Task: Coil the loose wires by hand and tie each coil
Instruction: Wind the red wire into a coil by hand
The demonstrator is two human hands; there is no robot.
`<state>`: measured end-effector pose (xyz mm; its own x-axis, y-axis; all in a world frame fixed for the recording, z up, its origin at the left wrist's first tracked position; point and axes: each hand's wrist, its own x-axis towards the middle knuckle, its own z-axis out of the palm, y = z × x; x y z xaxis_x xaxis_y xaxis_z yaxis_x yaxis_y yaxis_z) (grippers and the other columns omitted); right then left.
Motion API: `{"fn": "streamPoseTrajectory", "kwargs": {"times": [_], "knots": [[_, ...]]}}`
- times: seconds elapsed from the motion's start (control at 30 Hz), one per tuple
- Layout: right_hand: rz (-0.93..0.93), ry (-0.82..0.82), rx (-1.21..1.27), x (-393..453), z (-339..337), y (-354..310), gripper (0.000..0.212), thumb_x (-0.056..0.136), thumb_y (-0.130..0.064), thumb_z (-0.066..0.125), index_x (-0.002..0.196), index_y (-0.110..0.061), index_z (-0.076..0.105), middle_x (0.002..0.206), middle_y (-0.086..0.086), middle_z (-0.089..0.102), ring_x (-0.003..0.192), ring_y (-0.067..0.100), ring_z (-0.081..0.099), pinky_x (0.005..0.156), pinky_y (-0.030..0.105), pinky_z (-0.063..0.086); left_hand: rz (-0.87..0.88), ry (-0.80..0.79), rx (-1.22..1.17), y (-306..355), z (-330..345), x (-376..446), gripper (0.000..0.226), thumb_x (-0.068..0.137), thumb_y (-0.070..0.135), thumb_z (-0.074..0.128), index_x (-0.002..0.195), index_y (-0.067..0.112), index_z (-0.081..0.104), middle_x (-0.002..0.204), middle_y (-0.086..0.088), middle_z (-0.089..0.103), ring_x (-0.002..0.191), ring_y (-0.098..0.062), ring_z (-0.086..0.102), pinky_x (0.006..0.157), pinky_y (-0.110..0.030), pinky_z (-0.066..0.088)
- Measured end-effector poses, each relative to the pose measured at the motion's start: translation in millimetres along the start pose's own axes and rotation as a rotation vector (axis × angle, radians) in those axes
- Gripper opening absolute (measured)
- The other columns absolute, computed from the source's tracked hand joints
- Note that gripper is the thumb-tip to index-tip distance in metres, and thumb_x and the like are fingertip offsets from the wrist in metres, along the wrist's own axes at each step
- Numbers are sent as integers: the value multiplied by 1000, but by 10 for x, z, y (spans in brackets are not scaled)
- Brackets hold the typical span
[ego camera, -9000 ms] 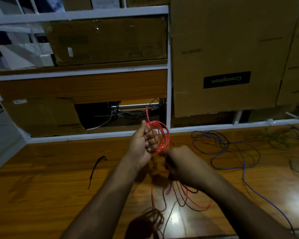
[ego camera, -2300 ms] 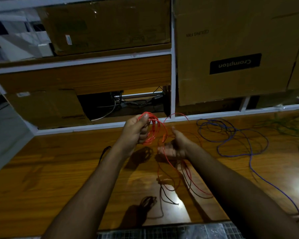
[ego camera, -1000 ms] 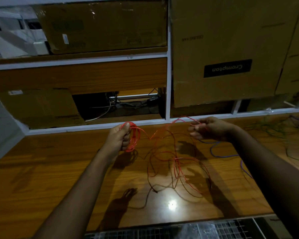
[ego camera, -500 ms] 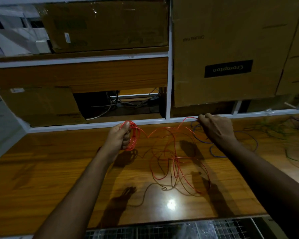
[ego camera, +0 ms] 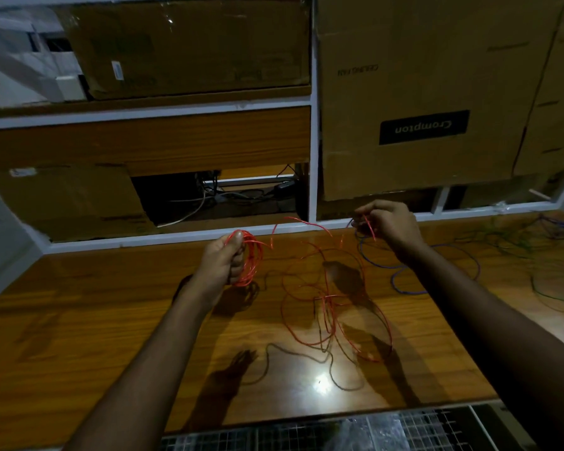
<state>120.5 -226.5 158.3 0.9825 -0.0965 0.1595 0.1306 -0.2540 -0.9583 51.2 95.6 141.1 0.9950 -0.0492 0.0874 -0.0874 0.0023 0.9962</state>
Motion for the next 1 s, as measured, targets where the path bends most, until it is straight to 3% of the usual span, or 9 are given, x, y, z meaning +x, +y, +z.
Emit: {"fn": "streamPoseTrajectory", "kwargs": {"times": [0.1,0.23,0.3,0.4,0.53,0.7,0.9,0.93,1.0], "knots": [[163,-79,425,-42,26,-110,21,99,-6,48,99,3,67,105,24,69,96,31,72,86,38,60,1,5,-1,-2,1,16,31,105,34,39,77,21,43,55,7,32,46,-9,26,42,-22,23],[172,-262,377,-103,-3,-93,19,99,-7,53,116,-3,61,107,16,68,87,21,72,71,27,61,6,-5,-38,2,7,28,30,105,35,38,79,20,43,57,4,28,46,-9,24,43,-24,19],[125,-300,185,-118,-15,9,25,99,-3,51,123,-7,60,102,13,67,77,15,68,63,23,57,1,-19,-106,18,22,39,32,105,35,38,78,19,42,56,4,25,43,-8,21,42,-25,14],[2,-264,-458,-107,31,236,32,98,1,48,116,-19,64,98,5,66,75,8,60,59,19,45,-44,-29,-299,46,37,78,36,105,36,36,75,18,39,51,7,25,38,-5,20,37,-21,12],[-18,-469,-861,-337,303,376,23,95,-8,55,114,-21,60,112,-3,62,100,10,59,79,21,49,-120,-48,-575,91,81,114,40,103,43,36,72,19,43,49,9,26,37,-3,22,35,-18,15],[-83,-713,-480,-669,611,372,10,95,-8,58,94,-17,60,103,1,62,95,9,63,76,24,54,-162,-55,-637,96,222,199,45,104,44,37,67,20,44,48,8,26,36,-3,23,34,-18,15],[298,-593,715,-678,528,129,34,101,-11,31,113,4,59,126,24,63,121,34,61,103,44,46,-176,-18,-535,3,292,236,44,102,44,40,66,19,40,46,8,26,33,-4,23,31,-16,16],[325,-564,740,-650,458,98,36,100,-13,29,108,3,60,124,26,64,119,36,61,102,45,45,-174,-12,-520,-2,295,229,44,103,43,39,66,19,39,46,8,26,33,-4,23,32,-16,16],[299,-513,292,-561,321,96,36,103,-16,34,99,2,64,114,28,67,104,36,65,94,44,48,-165,-6,-508,7,301,217,44,103,42,39,65,19,39,46,8,26,33,-4,23,32,-17,16]]}}
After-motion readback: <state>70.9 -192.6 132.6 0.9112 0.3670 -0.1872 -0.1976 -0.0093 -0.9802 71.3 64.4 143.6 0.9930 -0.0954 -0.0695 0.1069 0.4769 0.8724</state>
